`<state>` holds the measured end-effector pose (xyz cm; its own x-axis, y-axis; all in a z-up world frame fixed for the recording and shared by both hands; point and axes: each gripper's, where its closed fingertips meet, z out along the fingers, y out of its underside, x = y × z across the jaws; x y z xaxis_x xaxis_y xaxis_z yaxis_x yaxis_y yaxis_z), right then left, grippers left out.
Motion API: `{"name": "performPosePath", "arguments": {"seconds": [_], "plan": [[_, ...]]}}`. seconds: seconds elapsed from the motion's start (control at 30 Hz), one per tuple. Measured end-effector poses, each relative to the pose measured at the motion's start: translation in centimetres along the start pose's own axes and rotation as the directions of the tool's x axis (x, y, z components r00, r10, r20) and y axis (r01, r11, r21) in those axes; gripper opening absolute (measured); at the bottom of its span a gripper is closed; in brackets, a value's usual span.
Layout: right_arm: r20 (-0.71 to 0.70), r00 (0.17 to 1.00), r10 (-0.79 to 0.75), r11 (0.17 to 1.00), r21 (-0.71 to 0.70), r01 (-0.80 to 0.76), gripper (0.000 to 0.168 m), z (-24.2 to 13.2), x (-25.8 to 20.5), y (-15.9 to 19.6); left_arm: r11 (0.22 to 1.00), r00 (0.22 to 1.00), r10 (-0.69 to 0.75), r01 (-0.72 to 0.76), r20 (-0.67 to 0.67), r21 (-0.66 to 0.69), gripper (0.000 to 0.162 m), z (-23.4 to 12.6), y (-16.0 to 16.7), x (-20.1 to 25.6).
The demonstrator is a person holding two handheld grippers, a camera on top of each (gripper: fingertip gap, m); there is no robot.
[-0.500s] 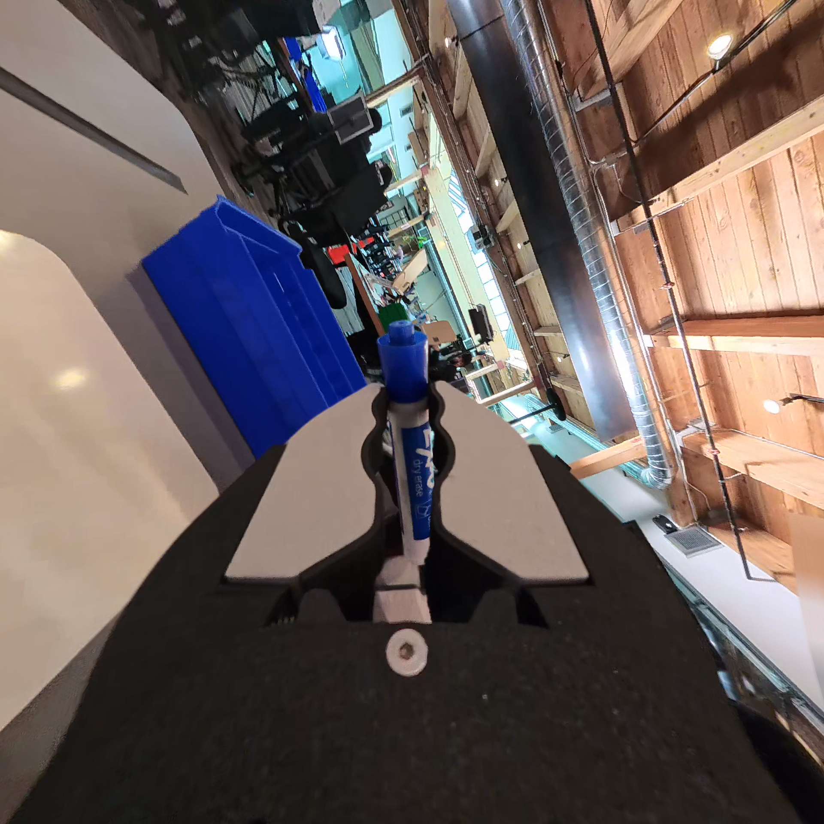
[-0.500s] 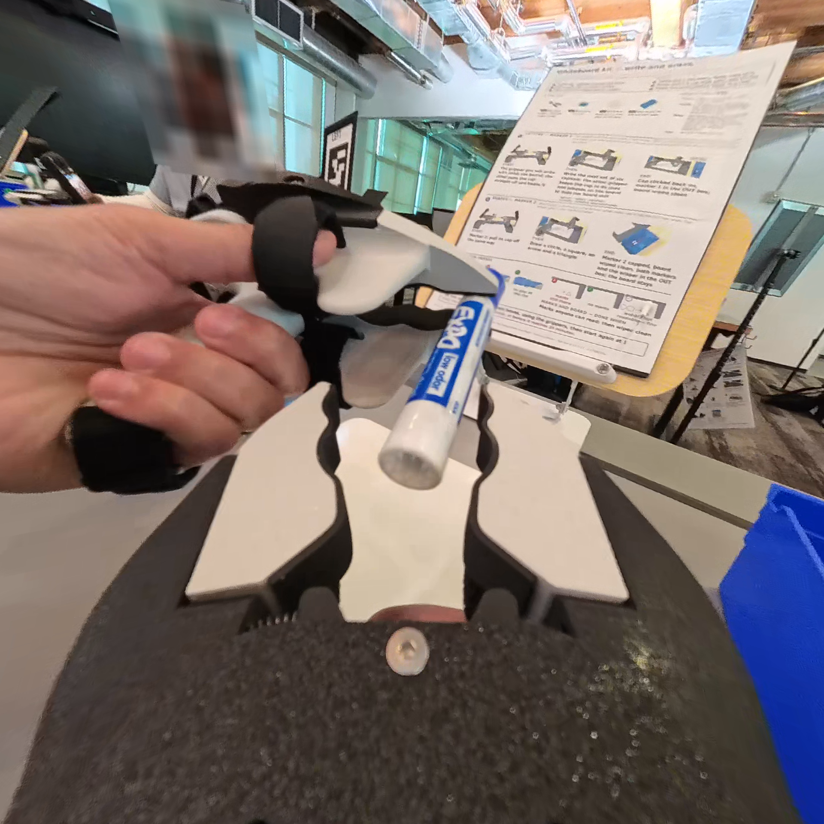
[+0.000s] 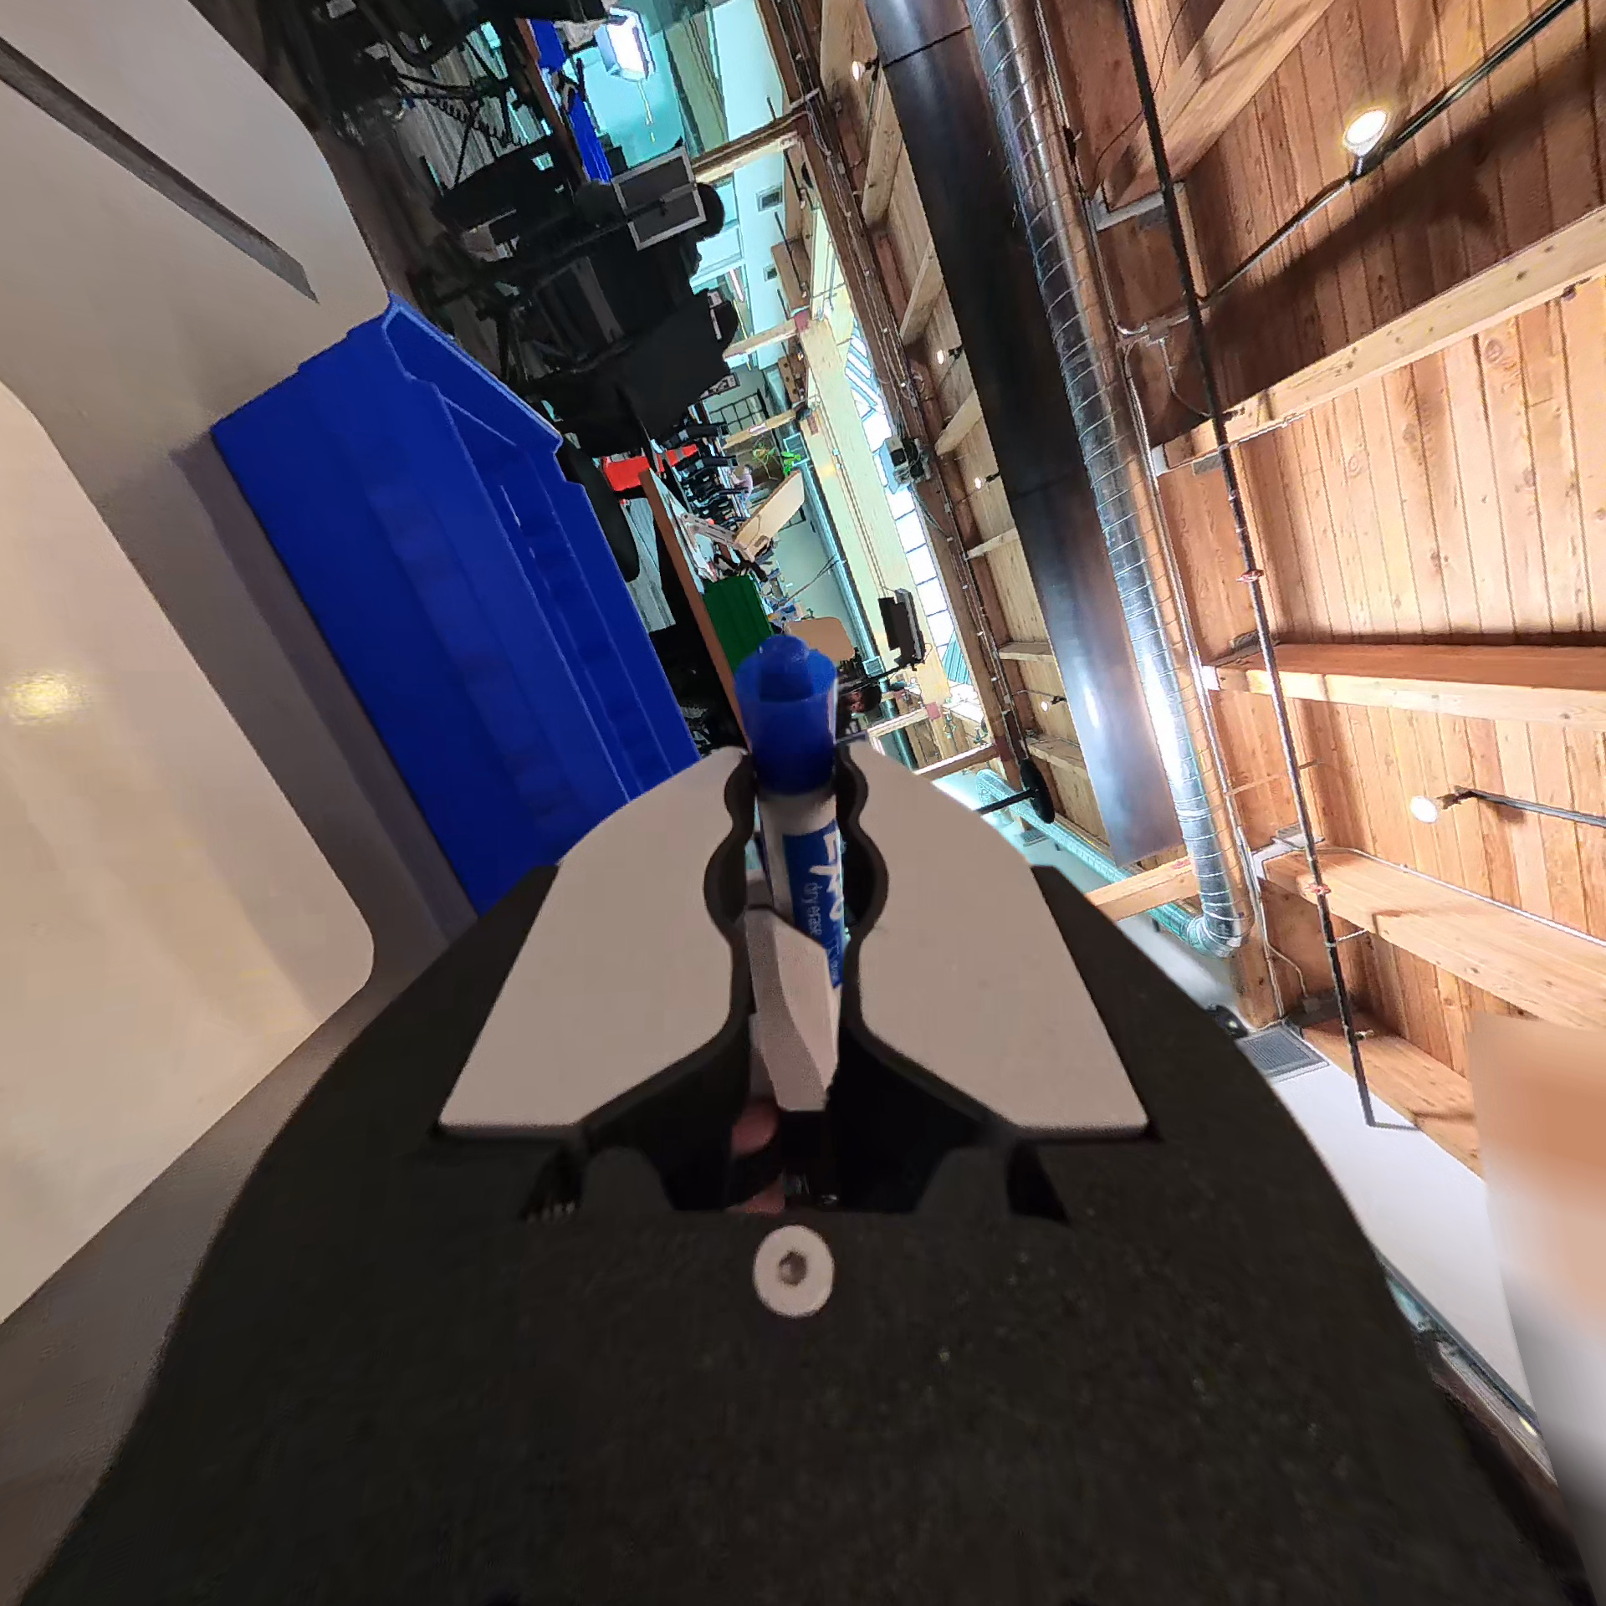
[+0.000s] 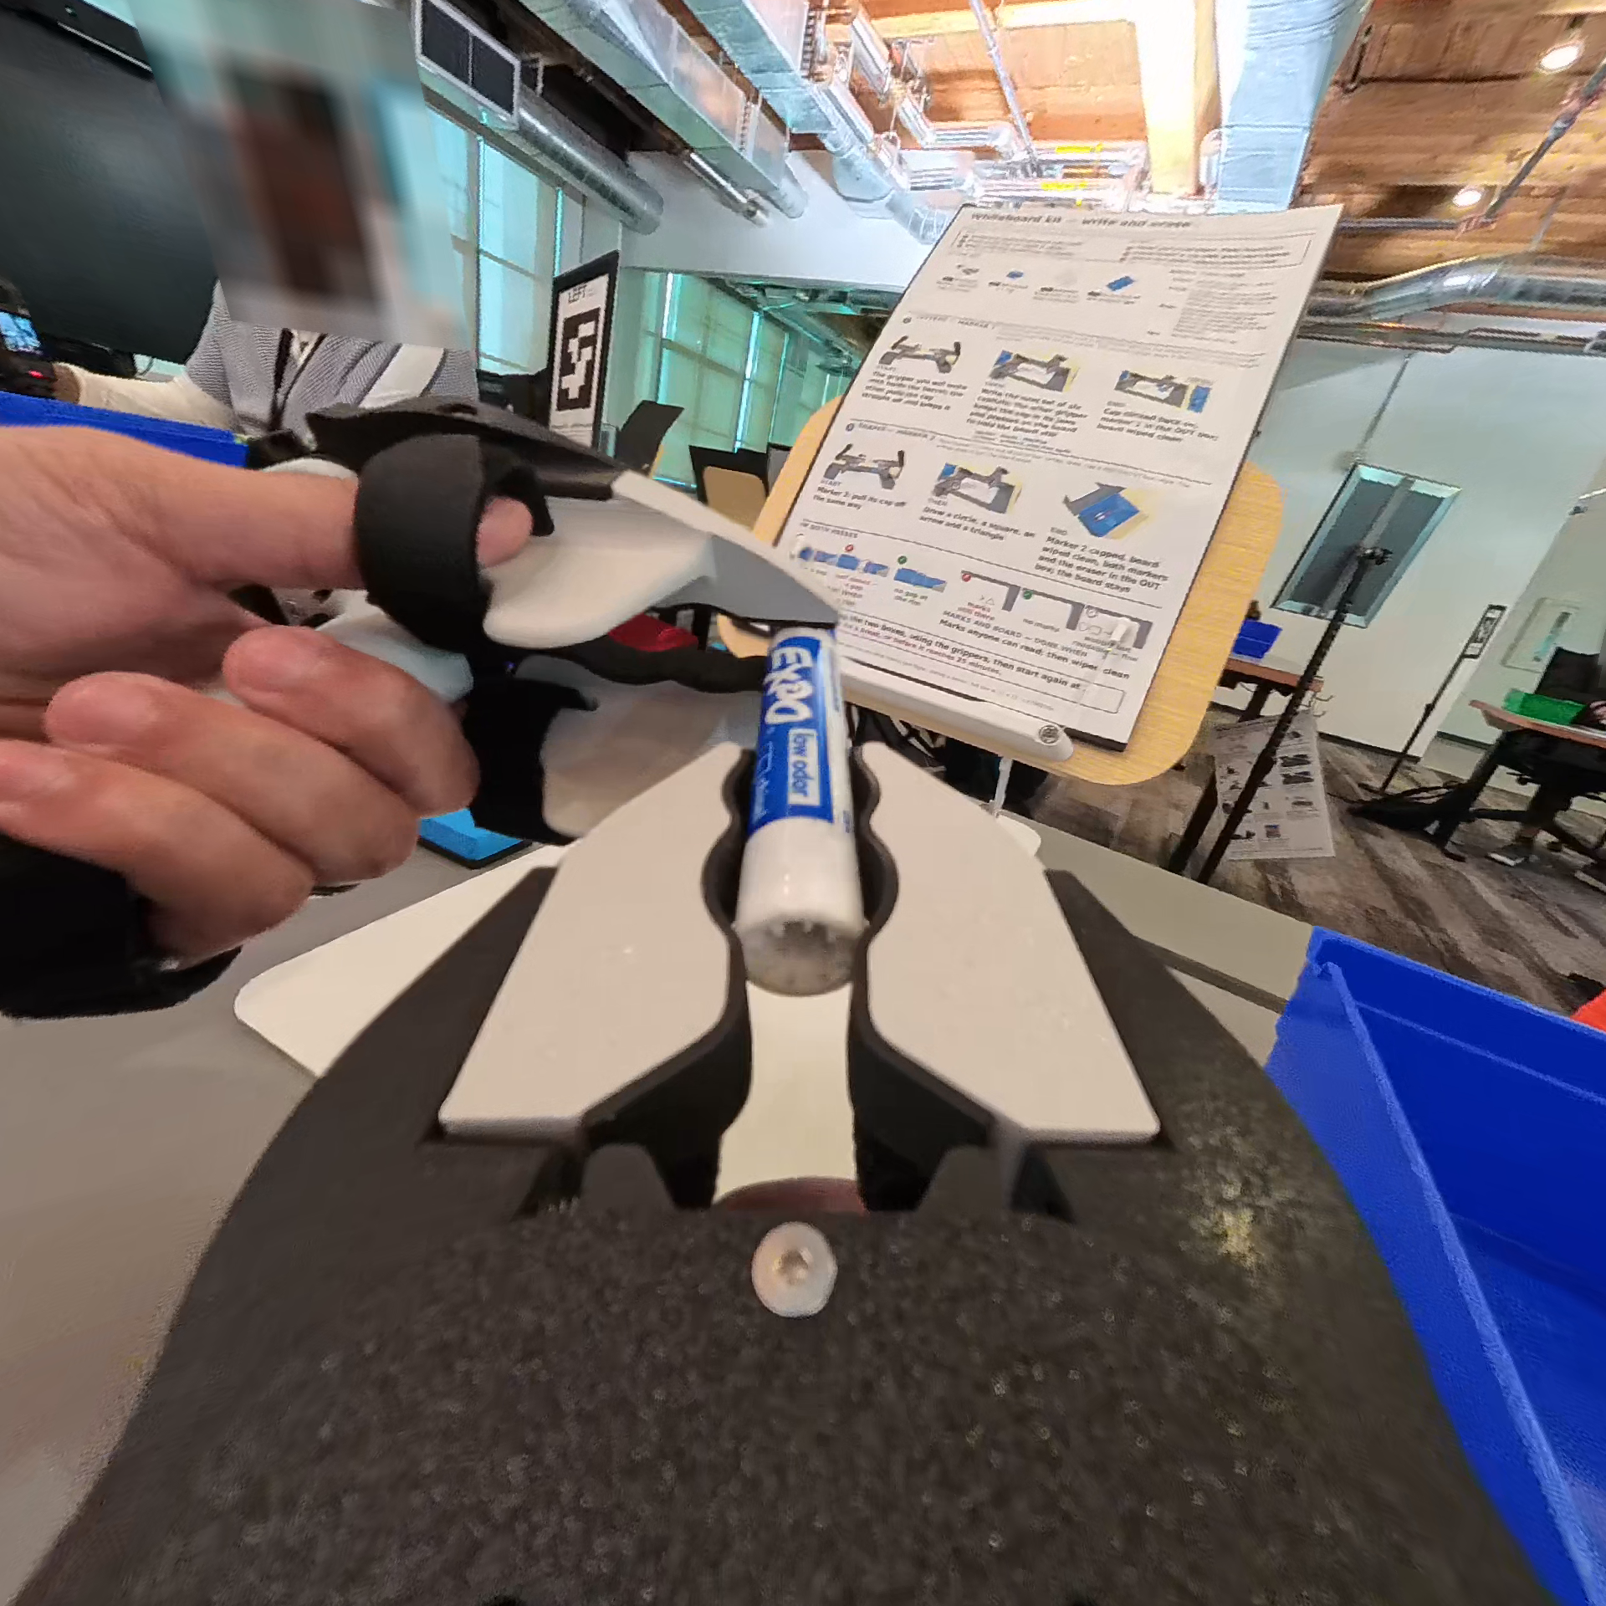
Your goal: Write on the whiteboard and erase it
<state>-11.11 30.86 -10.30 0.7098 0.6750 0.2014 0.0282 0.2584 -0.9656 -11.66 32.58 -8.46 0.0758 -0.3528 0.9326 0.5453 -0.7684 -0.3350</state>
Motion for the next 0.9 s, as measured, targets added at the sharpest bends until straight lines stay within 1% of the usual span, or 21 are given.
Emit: {"name": "performPosePath", "arguments": {"seconds": [0.1, 0.2, 0.37, 0.4, 0.5, 0.53, 0.6, 0.63, 0.73, 0.8, 0.9], "plan": [[0.022, 1.0, -0.007, 1.0, -0.004, 0.007, 0.02, -0.1, 0.1, 0.1, 1.0, 1.0, 0.015, -0.015, 0.0, -0.009, 0.016, 0.0, 0.1, 0.1], [0.042, 0.999, 0.011, 1.0, 0.006, -0.012, 0.019, -0.5, 0.1, -0.3, 0.997, 0.998, 0.06, -0.061, -0.011, -0.052, 0.017, 0.1, 0.5, 0.6], [0.177, 0.972, 0.152, 0.988, -0.009, -0.153, 0.02, -1.2, -0.4, -1.1, 0.962, 0.979, 0.195, -0.204, -0.067, -0.182, 0.02, -0.6, 1.6, 1.4], [0.22, 0.957, 0.187, 0.982, -0.021, -0.187, 0.02, -1.3, -0.7, -1.3, 0.946, 0.969, 0.233, -0.245, -0.082, -0.211, 0.024, -1.0, 1.8, 1.5], [0.314, 0.903, 0.295, 0.956, -0.085, -0.282, 0.02, -1.7, -1.4, -1.3, 0.898, 0.934, 0.344, -0.358, -0.098, -0.255, 0.051, -2.5, 1.7, 1.2], [0.354, 0.874, 0.333, 0.943, -0.114, -0.313, 0.02, -1.8, -1.8, -1.3, 0.88, 0.919, 0.381, -0.394, -0.099, -0.266, 0.055, -3.0, 1.6, 1.0], [0.421, 0.81, 0.408, 0.913, -0.18, -0.366, 0.019, -2.2, -2.6, -1.3, 0.834, 0.882, 0.459, -0.47, -0.108, -0.29, 0.058, -4.2, 1.3, 0.8], [0.459, 0.772, 0.439, 0.898, -0.212, -0.385, 0.019, -2.4, -3.1, -1.3, 0.797, 0.854, 0.506, -0.516, -0.121, -0.313, 0.057, -4.7, 1.4, 0.7], [0.547, 0.669, 0.503, 0.863, -0.29, -0.413, 0.02, -3.1, -4.3, -1.3, 0.649, 0.741, 0.655, -0.653, -0.148, -0.391, 0.052, -6.4, 2.3, 0.2], [0.585, 0.606, 0.539, 0.842, -0.343, -0.418, 0.02, -3.5, -4.9, -1.0, 0.572, 0.683, 0.705, -0.706, -0.19, -0.418, 0.048, -7.3, 3.0, 0.3], [0.616, 0.513, 0.597, 0.8, -0.414, -0.435, 0.02, -4.0, -5.7, -0.6, 0.491, 0.62, 0.743, -0.762, -0.253, -0.422, 0.045, -8.0, 4.0, 0.8]]}}
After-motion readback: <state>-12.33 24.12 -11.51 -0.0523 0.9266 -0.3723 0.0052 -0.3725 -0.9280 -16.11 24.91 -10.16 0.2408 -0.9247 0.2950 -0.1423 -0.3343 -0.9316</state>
